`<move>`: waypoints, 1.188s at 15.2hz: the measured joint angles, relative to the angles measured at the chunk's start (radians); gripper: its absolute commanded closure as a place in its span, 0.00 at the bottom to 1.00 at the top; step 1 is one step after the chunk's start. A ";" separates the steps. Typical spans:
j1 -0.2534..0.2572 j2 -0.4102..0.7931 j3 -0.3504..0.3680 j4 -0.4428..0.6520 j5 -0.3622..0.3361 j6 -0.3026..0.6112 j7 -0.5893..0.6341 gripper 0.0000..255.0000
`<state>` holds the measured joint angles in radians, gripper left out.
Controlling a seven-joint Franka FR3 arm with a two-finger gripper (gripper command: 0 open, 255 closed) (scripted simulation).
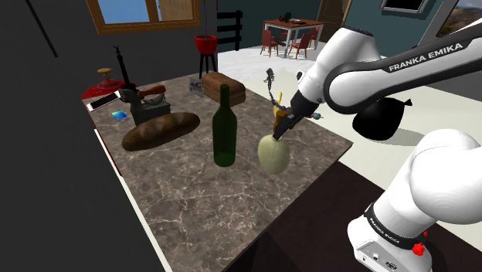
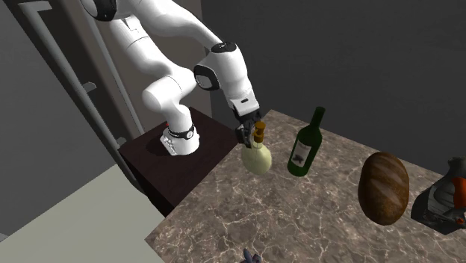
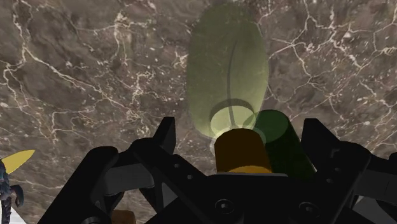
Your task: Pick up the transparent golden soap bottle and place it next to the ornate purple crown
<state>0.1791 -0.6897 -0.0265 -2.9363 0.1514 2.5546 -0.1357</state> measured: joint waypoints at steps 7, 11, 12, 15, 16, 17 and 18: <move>0.007 0.030 0.001 -0.005 0.006 0.037 -0.001 0.00; 0.007 0.030 0.001 -0.005 0.006 0.037 -0.001 1.00; 0.007 0.030 0.001 -0.005 0.006 0.037 -0.001 1.00; 0.007 0.030 0.001 -0.005 0.006 0.037 -0.001 1.00; 0.007 0.030 0.001 -0.005 0.006 0.037 -0.001 1.00; 0.007 0.030 0.001 -0.005 0.006 0.037 -0.001 1.00; 0.007 0.030 0.001 -0.005 0.006 0.037 -0.001 1.00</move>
<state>0.1861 -0.6594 -0.0260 -2.9414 0.1574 2.5918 -0.1369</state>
